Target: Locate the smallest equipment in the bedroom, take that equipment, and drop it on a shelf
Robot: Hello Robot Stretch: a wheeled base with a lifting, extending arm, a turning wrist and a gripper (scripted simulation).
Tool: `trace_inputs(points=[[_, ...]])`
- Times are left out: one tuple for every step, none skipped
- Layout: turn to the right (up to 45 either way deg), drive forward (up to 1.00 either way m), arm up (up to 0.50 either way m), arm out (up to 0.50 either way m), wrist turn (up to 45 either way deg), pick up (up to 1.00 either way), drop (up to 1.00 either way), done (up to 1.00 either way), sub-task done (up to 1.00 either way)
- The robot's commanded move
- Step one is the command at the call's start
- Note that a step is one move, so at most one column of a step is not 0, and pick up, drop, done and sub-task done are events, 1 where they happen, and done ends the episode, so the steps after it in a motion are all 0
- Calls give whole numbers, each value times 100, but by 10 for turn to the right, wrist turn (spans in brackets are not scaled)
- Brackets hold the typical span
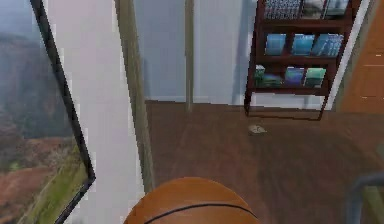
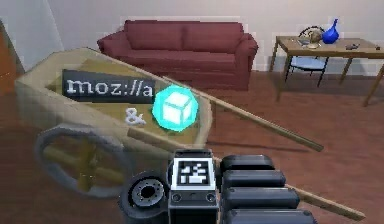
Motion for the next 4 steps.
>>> trace_inputs(points=[[450, 0, 0, 0, 0, 0, 0, 0, 0], [450, 0, 0, 0, 0, 0, 0, 0, 0], [60, 0, 0, 0, 0, 0, 0, 0, 0], [0, 10, 0, 0, 0, 0, 0, 0, 0]])
